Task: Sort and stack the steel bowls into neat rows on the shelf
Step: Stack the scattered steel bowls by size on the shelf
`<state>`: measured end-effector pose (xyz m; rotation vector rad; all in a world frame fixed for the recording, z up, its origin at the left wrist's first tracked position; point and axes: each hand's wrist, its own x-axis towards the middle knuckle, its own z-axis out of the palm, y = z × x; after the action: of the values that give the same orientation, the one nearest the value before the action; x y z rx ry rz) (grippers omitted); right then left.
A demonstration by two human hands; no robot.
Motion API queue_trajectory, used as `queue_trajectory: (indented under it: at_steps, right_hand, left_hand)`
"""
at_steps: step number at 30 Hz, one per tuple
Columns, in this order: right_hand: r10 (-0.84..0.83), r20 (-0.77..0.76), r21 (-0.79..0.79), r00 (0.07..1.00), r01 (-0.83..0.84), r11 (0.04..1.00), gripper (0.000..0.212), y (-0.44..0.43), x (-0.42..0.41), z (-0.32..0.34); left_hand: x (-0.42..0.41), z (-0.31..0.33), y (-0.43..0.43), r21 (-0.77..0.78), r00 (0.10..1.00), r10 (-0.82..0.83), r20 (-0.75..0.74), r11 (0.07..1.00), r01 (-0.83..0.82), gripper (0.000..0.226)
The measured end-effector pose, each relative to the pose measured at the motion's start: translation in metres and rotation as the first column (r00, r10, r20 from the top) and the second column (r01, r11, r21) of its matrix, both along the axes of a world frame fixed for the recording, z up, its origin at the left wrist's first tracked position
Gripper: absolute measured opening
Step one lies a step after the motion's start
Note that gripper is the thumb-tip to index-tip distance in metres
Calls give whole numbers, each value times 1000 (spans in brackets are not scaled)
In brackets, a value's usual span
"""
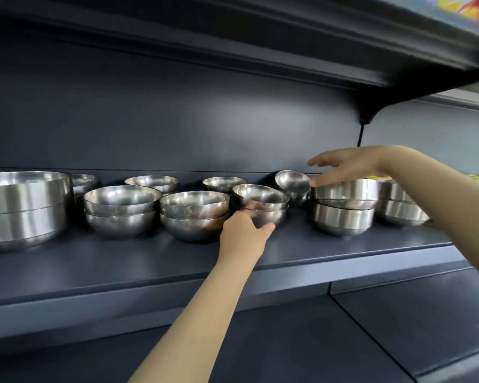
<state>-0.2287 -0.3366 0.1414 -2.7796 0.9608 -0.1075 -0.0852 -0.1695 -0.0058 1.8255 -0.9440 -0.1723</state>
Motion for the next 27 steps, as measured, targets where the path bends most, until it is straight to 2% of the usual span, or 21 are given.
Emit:
queue_trajectory:
  at_steps: [2,4,9,10,12,14,17,21,24,27]
  right_hand:
    - [-48,50,-19,998,49,999,86,-7,-26,-1]
    - [-72,137,-8,988,73,997,75,-16,-47,-4]
    - [-95,359,98,929,64,993,85,-39,-79,-27]
    - [-90,407,127,909,41,991,85,-43,-81,-34]
    - [-67,485,156,872,-11,988,78,-50,-83,-46]
    - [-36,558,176,829,-75,982,72,-57,-84,-57]
    - [-44,651,275,758,-181,944,91,-71,-80,-73]
    - [-40,705,317,708,-265,911,118,-91,-71,-90]
    - [-10,752,282,659,-308,909,108,-102,-63,-105]
    - [-13,817,262,576,-351,899,96,-108,-56,-120]
  left_hand:
    - [-3,0,7,33,998,19,66,999,-21,29]
    - [-8,1,13,67,993,9,117,998,-17,42]
    - [-37,3,12,135,982,-99,163,988,77,26]
    - [-42,4,7,165,978,-134,161,981,107,41]
    - [-53,7,-9,200,970,-207,128,963,179,71]
    - [-64,11,-31,202,962,-267,64,947,249,82]
    - [-74,19,-68,154,953,-295,-70,941,303,81]
    - [-80,23,-107,64,949,-232,-213,966,250,82]
    - [-79,18,-117,13,943,-205,-264,976,216,78]
    - [-76,11,-118,-37,954,-184,-235,983,181,96]
